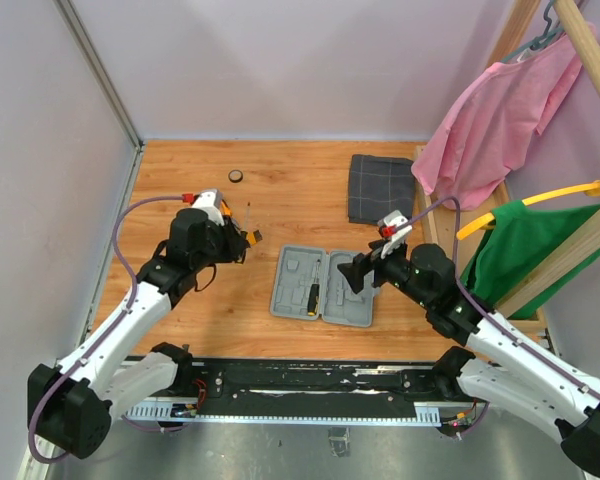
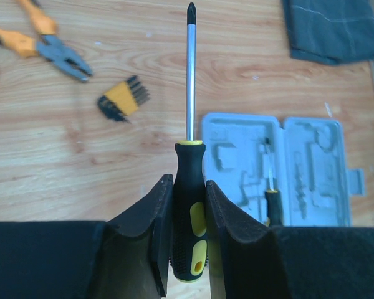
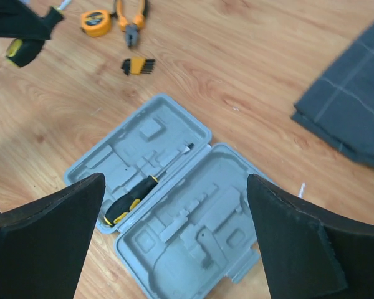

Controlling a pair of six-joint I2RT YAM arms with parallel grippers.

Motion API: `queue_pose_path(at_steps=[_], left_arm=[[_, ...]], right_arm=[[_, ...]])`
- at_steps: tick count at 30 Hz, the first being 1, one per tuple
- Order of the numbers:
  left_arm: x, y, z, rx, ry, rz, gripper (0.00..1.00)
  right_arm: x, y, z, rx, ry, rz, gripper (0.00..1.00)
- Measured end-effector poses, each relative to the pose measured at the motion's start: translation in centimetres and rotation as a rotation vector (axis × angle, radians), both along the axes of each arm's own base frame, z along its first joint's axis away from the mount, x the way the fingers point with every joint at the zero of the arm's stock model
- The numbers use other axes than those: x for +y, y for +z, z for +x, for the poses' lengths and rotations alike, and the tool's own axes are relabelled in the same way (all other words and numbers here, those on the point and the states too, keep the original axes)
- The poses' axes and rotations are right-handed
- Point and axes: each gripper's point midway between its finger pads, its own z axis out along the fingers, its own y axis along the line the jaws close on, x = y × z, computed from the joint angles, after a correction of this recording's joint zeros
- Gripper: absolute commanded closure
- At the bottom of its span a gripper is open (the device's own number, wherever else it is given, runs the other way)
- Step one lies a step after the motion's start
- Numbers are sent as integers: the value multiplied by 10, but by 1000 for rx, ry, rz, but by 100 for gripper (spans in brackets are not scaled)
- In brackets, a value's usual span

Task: Sort the tools into containers
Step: Pick up the screwdriver from the center of the board.

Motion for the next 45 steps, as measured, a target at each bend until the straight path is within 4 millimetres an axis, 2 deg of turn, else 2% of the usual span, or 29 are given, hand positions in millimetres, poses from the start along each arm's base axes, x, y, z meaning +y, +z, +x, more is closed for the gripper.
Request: queue_pose_path(at_steps=[6,11,15,21,27,31,38,45], left_arm=[[-49,16,-25,-6,-226,-44,99],[-76,18,-47,5,-382,-69,99],[-98,16,-65,14,-492,-66,99],[-132,11,-93,24,-663,-45,99],[-150,-4,-115,60,-788,-13,99],[-162,-7,-132,69,-876,-10,99],[-181,-1,-156,51,-1003,0,100],[-186,-2,-170,45,-1057,26,99]], right_arm=[[23,7,-20,-228,241,-15,4],[49,21,-48,-431,465,-102,5],[59,15,-65,-565,604,-222,6],[62,3,-85,-706,777,-408,9],[57,4,-94,-811,839,-485,15],[56,-2,-95,-815,890,-552,23],[60,-20,-100,-788,984,-665,36],[57,-43,-95,-748,1022,-801,49]])
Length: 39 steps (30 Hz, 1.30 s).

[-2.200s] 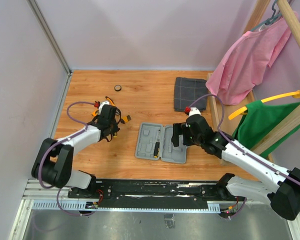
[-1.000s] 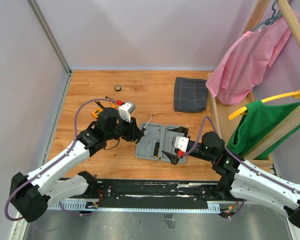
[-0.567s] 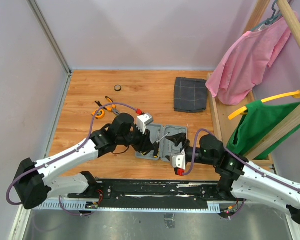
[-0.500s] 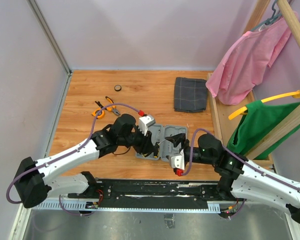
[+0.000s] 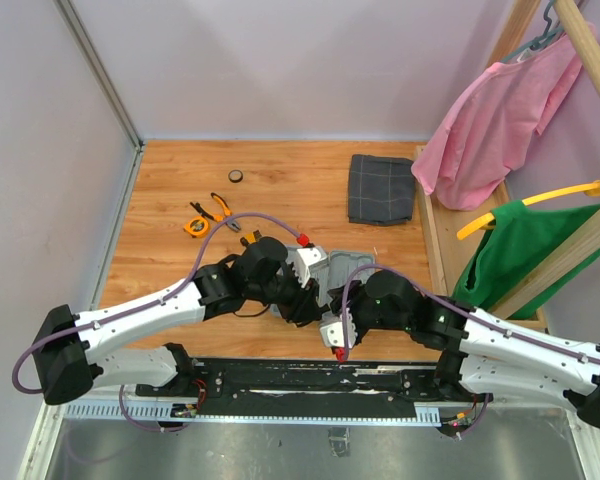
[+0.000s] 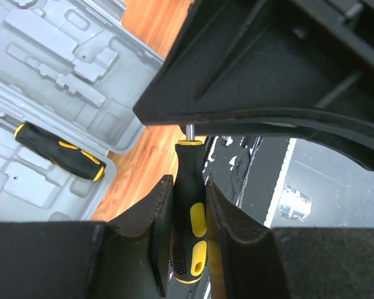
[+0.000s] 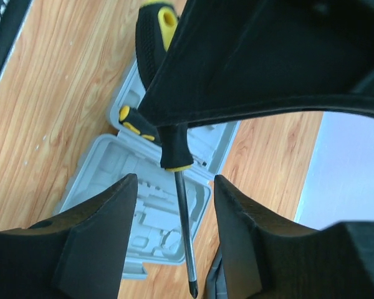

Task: Sort the tools into containers
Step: Pick up the screwdriver from the center of the board.

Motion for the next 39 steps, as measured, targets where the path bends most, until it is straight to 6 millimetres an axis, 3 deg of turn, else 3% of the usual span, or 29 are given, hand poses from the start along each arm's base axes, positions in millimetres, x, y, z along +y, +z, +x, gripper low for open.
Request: queue_pose_path(at_steps=[5,11,19,27,35,39], left_arm=[[0,-3,-3,-2,-5,16,99],[-1,-11,-4,-7,-5,45,99],[0,-13,0,-19,18,61,92],[4,-8,4,-39,58,48,54],[9,39,20,-129,198,-116,38],[17,58,26,-150,291,-217,36]], right_arm=[[-9,-14,8,-17,-35,-92,59],[-10,-15,9,-51,-37,-119,73],[-10,-18,10,-34,-42,-163,99],[-8,-20,12,-6,-65,-180,99],[-13,-11,15,15,-135,-135,99],[-11,-4,20,59,-234,-55,99]])
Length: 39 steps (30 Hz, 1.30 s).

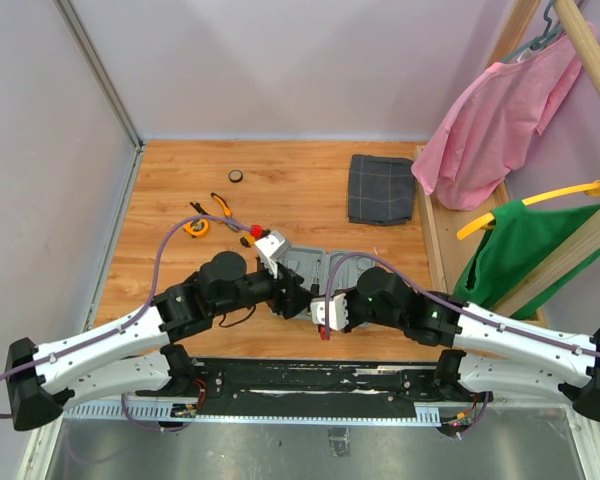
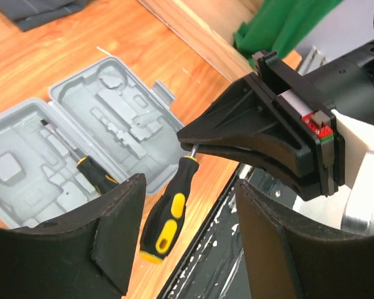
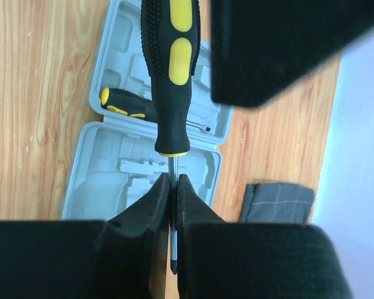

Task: Sort the tools into containers
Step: Pick up the screwdriver from the center of the board.

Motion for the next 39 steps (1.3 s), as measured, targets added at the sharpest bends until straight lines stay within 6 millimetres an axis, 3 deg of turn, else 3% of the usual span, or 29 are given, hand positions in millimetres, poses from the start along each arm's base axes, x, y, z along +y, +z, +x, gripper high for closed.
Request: queue_pose_path(at_steps=[8,19,24,31,33,39], left_arm=[[25,5,19,32,238,-150,34],[44,32,43,41,447,-325,29],[50,30,50,69,514,-360,29],[56,31,57,99,586,-398,31],[57,32,57,105,594,-407,37],[54,39,57,106,582,-439,38]], right_arm=[[9,2,7,163,-242,229,99],[34,1,16,487,-605,559,99],[48,8,16,604,-667,669,99],[61,46,16,714,-657,897,99],[63,51,16,730,-652,926,99],[66,53,15,752,-645,945,99]])
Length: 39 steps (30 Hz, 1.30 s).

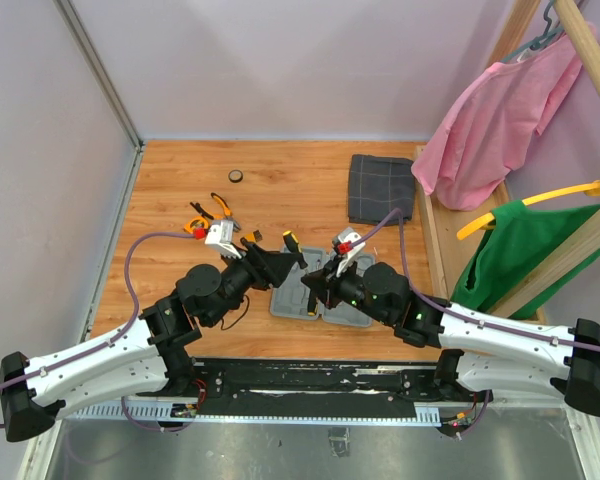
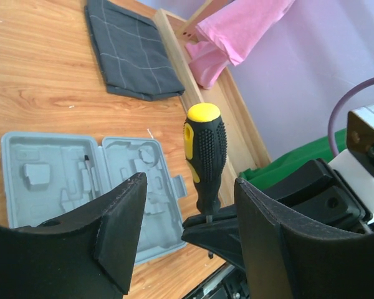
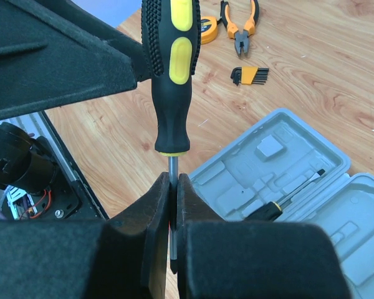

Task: Sort the tools into containers
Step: Pick up the screwdriver from the center of the board.

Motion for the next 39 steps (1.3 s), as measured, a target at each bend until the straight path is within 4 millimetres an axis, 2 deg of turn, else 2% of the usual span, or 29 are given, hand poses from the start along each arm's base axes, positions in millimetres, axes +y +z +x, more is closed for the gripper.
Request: queue_pose_path(at_steps=[4,11,20,22,27,29,32,37,39], left_arm=[[-2,5,0,-12,-3,-32,38],[-2,2,0,-9,-1,-52,39],[-5,10,2,-25,1,-85,45],[-5,9,3,-22,1,-80,49],[-6,8,3,-22,1,-78,69],[-6,7,3,-21,-1,-75,80],[-8,7,2,-21,-8,-73,98],[-8,6,2,-27,-12,-63,99],[-8,6,2,-31,-14,-56,99]], right_arm=[[3,1,-3,4,19,17,99],[8,-1,-12,4,76,27,99],[11,-3,-19,-13,137,14,99],[11,-3,-19,-15,138,14,99],[9,-11,-20,-12,139,1,97],[9,-13,-20,-10,139,-2,91],[9,-14,-20,-12,140,-7,70],[8,-14,-20,-20,140,-14,44],[7,-14,-20,-29,142,-22,37]])
